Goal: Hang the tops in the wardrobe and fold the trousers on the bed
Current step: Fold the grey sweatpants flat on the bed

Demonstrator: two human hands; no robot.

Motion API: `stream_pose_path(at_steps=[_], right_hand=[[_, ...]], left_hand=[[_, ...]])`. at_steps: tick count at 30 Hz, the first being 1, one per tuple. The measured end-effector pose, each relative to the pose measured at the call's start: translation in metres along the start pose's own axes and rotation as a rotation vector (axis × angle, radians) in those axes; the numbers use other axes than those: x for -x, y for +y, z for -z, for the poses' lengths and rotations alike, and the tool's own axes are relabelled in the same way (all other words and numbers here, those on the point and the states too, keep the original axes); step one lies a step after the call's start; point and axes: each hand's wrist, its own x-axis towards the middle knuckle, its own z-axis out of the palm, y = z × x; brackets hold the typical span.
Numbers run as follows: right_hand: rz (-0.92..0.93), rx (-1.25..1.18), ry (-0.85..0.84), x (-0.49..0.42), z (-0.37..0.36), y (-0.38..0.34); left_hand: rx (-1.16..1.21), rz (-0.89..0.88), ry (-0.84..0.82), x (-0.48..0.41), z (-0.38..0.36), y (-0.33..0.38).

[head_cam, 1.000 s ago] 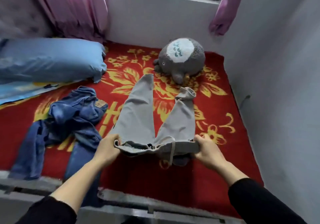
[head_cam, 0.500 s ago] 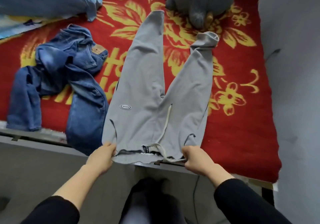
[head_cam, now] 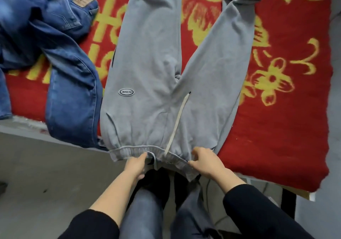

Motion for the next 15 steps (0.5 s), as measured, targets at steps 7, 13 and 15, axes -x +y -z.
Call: stream_pose_path(at_steps=[7,13,15], right_hand=[[0.349,0.544,0.208,-0.028,-0.033,0.005],[0.265,0.348,-0.318,-0.039,0.003,-0.003],[0.272,0.253,-0.399,-0.044,0.022,-0.003]], left_hand=[[0.555,0.048,0.223,-0.028,-0.046,-0.023],[0.550,0.208,0.321,-0.019,-0.035,-0.033],[0.453,0.220,0.498,-0.020,-0.039,-0.018]])
